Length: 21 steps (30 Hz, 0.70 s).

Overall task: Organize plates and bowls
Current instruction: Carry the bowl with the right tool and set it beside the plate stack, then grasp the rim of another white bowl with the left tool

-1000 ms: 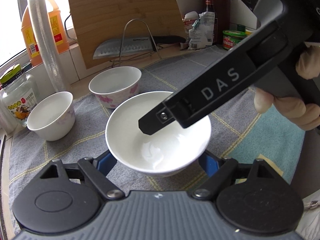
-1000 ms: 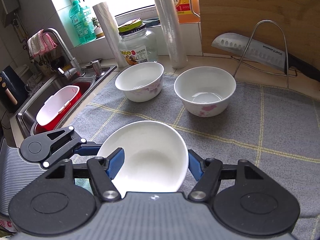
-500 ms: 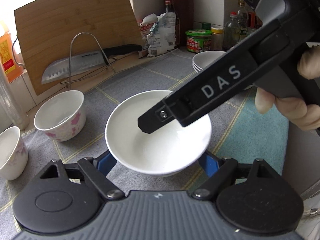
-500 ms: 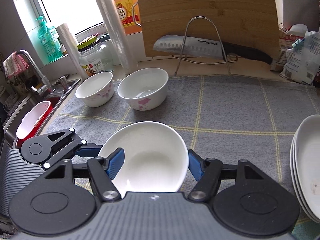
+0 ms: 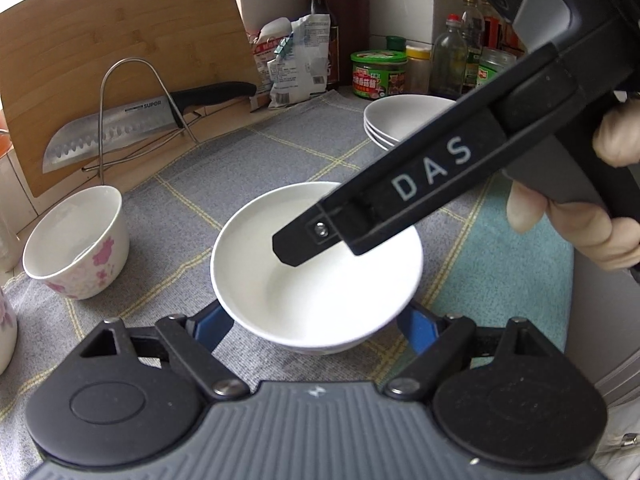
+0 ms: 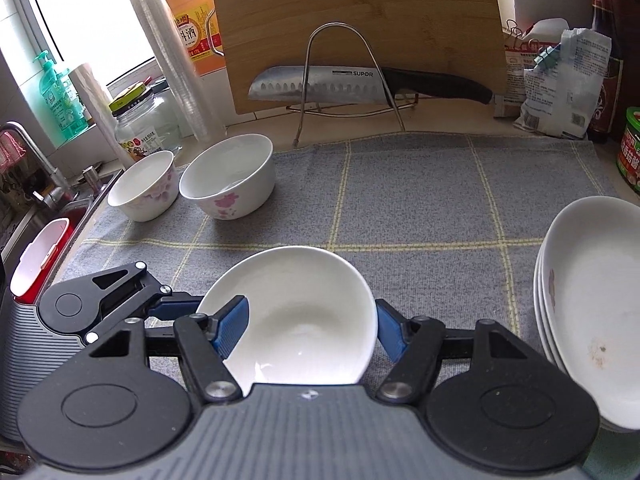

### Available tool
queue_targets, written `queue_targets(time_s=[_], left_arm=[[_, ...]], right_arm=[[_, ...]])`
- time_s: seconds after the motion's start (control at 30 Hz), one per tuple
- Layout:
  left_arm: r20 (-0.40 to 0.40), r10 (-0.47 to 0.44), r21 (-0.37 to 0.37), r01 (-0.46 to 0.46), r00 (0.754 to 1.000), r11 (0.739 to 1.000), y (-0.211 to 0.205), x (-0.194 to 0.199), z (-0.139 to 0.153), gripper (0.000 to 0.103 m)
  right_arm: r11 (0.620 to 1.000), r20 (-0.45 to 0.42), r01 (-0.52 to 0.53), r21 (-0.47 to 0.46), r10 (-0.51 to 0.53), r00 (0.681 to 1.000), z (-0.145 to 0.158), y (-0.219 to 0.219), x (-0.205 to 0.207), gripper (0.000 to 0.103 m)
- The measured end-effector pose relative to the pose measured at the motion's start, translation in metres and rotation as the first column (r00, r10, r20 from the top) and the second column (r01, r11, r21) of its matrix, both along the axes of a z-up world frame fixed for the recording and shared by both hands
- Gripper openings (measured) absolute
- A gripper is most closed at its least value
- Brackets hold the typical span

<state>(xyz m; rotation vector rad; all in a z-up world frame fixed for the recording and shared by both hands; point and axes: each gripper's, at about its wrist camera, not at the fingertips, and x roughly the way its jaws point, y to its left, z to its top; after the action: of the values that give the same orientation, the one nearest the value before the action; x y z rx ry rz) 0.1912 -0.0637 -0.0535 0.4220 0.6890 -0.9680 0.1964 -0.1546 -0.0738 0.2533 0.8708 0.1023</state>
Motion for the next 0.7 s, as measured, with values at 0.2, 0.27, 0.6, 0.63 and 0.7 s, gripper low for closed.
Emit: queue_targets(time_s=[0.2,0.27,0.6,0.63,0.7], left_arm=[[0.005,0.001,-0.003,-0.001,1.000,1.000,0.000,0.000,-0.001,0.088],[0.010,-0.005,0.000,0.005,1.000,1.000,0.000,-0.002,-0.001,0.088],[0.002,0.106,0.008,-0.106,0.994,0.994,0.031,-0.008,0.021,0.095],[0.004,0.135,0.010,-0.135,0.991,0.991,0.034,-0.009,0.026,0.095],[0.005,0.188,0.008,-0.188,0.982,0.982,0.039,-0.008,0.035,0.095]], right_arm=[[1.000,-0.005,0.004,0.007,-0.004,1.000,-0.003,-0.002,0.002,0.074],[1.000,-0.005,0.005,0.020,-0.005,1.000,-0.004,-0.003,0.001,0.078],[1.000,0.050,0.005,-0.028,-0.004,0.999,0.007,-0.010,-0.001,0.093],[0.999,0.061,-0.008,-0.037,0.010,0.998,0.009,-0.011,-0.001,0.094],[0.997,0.089,-0.039,-0.066,0.045,0.995,0.015,-0.011,0.000,0.095]])
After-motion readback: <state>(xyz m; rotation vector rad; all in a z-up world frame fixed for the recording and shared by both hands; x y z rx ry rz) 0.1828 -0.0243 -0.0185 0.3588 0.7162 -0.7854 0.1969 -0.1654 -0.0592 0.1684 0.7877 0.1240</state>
